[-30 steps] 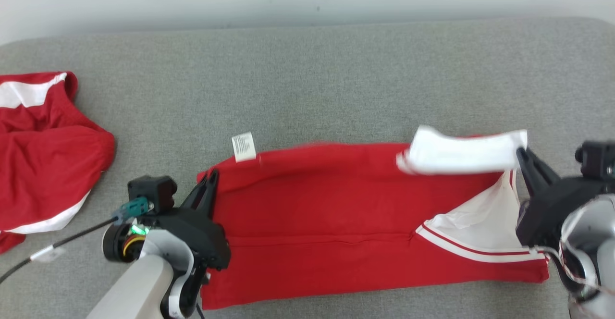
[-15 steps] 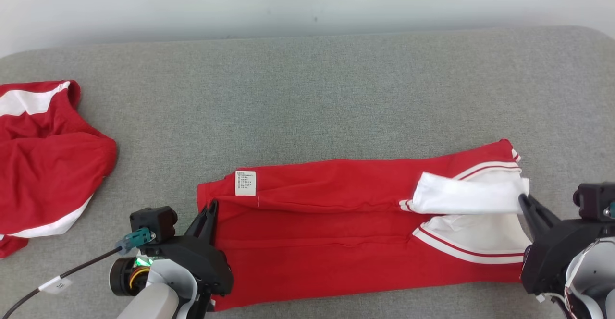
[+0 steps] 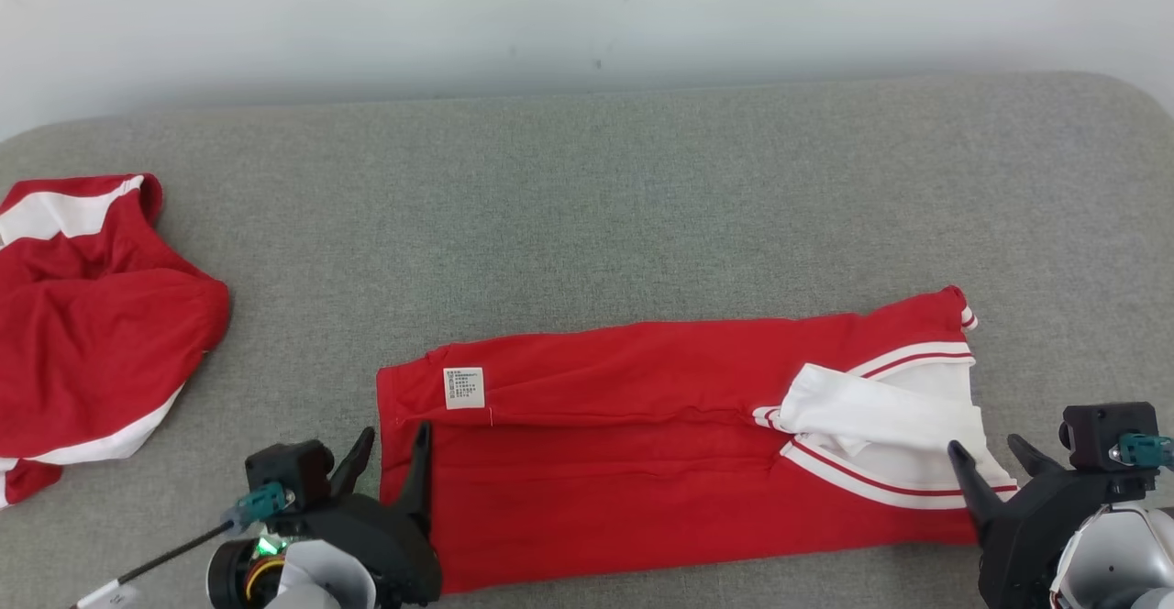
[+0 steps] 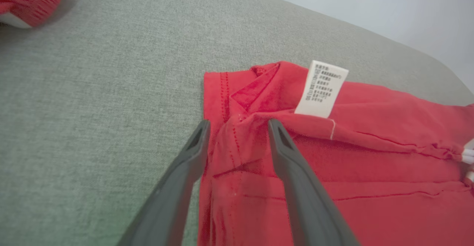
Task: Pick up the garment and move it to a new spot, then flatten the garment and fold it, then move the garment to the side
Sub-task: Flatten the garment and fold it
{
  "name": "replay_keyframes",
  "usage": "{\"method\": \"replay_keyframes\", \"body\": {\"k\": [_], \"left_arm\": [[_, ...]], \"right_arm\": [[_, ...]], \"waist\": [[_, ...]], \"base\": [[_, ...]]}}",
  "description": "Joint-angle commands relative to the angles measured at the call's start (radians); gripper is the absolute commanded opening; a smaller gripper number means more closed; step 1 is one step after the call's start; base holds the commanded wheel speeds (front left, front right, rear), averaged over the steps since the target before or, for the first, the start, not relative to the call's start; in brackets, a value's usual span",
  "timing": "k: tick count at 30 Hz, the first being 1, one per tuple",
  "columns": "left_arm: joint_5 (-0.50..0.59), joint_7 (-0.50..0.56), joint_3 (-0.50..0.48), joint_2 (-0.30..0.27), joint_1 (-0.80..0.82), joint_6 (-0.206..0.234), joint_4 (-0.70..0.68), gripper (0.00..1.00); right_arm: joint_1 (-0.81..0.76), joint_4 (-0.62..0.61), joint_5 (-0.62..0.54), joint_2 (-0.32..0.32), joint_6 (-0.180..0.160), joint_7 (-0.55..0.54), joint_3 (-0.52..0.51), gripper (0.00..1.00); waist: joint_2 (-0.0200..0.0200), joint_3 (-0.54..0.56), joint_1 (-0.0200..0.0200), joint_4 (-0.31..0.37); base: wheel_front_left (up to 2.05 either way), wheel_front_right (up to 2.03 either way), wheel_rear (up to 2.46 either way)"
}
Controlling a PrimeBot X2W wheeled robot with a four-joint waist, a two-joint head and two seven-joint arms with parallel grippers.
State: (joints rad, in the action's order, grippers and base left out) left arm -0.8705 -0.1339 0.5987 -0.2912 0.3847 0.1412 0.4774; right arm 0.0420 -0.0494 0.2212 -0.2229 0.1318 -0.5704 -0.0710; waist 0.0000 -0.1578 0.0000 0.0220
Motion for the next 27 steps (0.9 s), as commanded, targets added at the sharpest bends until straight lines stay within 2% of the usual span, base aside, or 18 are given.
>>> {"method": "replay_keyframes", "body": {"k": [1, 7, 10, 11, 19, 27], "left_arm": [[0.005, -0.024, -0.003, -0.002, -0.030, 0.007, 0.004, 1.00], [0.035, -0.105, -0.023, -0.011, -0.070, 0.005, -0.022, 1.00], [0.081, -0.130, -0.063, -0.011, -0.105, -0.011, -0.080, 1.00], [0.116, -0.131, -0.105, -0.005, -0.113, -0.014, -0.123, 1.00], [0.387, -0.131, -0.365, 0.102, -0.319, -0.091, -0.338, 1.00], [0.570, -0.131, -0.530, 0.201, -0.430, -0.189, -0.422, 1.00]], "right_arm": [[-0.004, 0.011, -0.007, 0.002, -0.002, 0.010, -0.001, 1.00], [-0.013, 0.021, -0.005, 0.008, -0.002, 0.033, -0.014, 1.00], [-0.016, 0.024, 0.000, 0.016, -0.002, 0.045, -0.028, 1.00], [-0.017, 0.025, 0.000, 0.019, -0.002, 0.048, -0.036, 1.00], [-0.006, 0.073, 0.012, 0.040, -0.002, 0.074, -0.079, 1.00], [0.071, 0.184, 0.034, 0.038, -0.002, 0.104, -0.125, 1.00]], "waist": [[0.0000, 0.015, 0.0000, 0.001], [0.0000, 0.043, 0.0000, -0.001], [0.0000, 0.061, 0.0000, -0.007], [0.0000, 0.066, 0.0000, -0.011], [0.0000, 0.099, 0.0000, -0.029], [0.0000, 0.089, 0.0000, -0.040]], "base": [[0.00, 0.00, 0.00], [0.00, 0.00, 0.00], [0.00, 0.00, 0.00], [0.00, 0.00, 0.00], [0.00, 0.00, 0.00], [0.00, 0.00, 0.00]]}}
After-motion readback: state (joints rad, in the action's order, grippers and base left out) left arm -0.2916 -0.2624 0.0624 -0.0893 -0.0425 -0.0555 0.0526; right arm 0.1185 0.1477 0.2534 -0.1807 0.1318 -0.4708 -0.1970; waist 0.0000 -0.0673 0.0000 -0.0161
